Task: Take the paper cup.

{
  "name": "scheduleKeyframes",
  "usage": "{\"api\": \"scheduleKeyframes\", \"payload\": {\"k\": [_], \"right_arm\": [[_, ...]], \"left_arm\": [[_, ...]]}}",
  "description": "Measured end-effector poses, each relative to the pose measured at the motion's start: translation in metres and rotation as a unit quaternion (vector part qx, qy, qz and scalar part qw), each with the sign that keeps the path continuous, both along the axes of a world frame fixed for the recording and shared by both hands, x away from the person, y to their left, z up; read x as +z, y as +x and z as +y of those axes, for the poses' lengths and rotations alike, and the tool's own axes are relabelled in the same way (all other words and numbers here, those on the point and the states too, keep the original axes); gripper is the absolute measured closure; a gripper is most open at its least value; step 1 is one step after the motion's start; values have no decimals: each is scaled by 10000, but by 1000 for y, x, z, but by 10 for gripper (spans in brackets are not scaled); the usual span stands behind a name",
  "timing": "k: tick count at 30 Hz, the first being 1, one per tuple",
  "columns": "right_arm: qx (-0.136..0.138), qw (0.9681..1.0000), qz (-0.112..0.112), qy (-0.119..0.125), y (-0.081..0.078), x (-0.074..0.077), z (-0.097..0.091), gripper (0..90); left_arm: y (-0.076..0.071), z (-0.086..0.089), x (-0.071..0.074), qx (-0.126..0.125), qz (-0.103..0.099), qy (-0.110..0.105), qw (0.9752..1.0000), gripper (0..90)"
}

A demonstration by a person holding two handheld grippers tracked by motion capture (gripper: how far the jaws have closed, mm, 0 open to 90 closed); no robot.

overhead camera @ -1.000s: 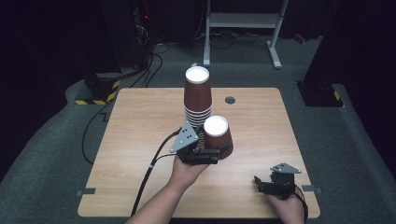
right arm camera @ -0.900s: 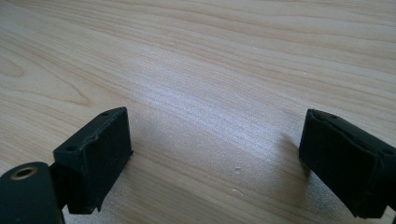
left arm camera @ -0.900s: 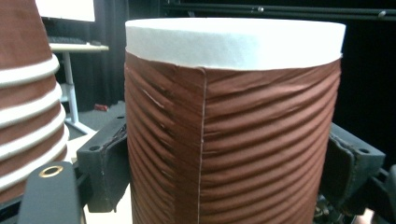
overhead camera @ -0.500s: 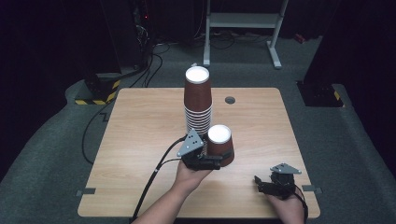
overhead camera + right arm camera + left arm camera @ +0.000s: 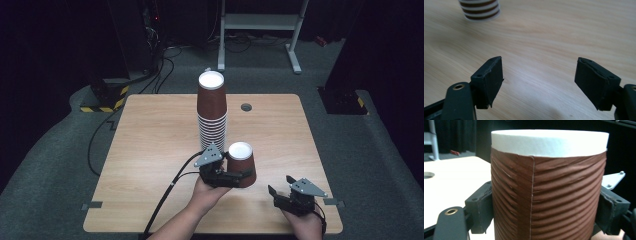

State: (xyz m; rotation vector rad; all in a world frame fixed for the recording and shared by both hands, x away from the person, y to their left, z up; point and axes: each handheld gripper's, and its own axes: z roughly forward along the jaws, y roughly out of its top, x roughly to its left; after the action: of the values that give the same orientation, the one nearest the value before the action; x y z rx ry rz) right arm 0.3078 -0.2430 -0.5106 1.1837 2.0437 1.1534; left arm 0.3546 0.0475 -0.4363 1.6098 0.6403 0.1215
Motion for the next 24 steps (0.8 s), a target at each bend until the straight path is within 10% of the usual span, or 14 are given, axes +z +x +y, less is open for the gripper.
{"api": "scheduleKeyframes", "payload": {"k": [24], "right_arm": [[465, 9898, -1300, 341, -35, 19, 33, 421]], "left_arm": [[2, -17, -16, -543, 820, -480, 9940, 177]]}}
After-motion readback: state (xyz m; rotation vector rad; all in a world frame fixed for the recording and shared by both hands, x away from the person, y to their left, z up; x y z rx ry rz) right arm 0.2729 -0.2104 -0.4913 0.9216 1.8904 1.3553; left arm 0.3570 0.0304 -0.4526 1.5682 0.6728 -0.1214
